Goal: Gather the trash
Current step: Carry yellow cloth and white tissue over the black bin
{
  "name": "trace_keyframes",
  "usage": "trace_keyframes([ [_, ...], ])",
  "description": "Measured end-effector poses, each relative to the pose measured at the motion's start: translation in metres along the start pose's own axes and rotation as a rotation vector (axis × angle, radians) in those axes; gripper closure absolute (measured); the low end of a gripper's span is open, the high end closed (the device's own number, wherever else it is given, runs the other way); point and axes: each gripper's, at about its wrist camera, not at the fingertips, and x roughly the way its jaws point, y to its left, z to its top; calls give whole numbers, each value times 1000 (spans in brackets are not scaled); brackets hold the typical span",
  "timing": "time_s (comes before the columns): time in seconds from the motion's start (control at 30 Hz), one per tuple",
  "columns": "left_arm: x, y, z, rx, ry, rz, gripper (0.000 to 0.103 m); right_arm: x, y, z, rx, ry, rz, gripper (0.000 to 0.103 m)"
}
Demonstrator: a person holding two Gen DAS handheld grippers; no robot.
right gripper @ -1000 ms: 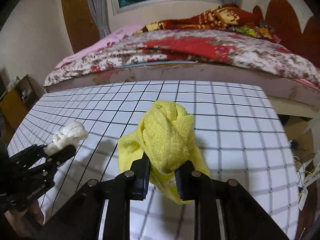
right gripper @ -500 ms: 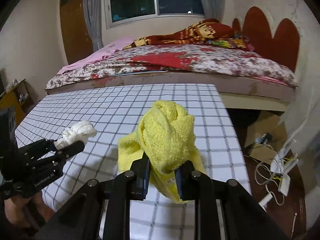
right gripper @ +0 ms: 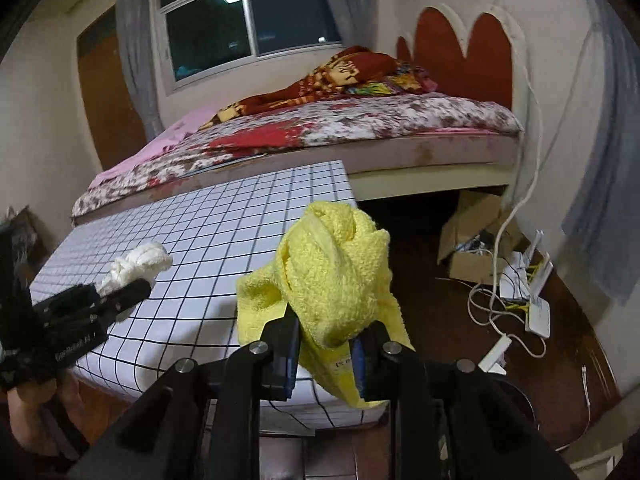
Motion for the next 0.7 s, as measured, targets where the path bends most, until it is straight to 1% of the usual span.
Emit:
trace_keyframes([
  [0.2,-3,-34,-1,49,-5,-33,67,-23,-18,-5,7,-36,-33,80],
  [0.3,-3,-47,-2,67,-2,-49,67,-29,-26,-9,14,-39,-59,80],
  [0.47,-4,-66,-1,105,-2,-71,67,-38,-43,-14,42,-46,-76,80],
  [0.7,-3,-89,-2,132,-1,-104,67,-52,-62,-25,68,-45,-108,80],
])
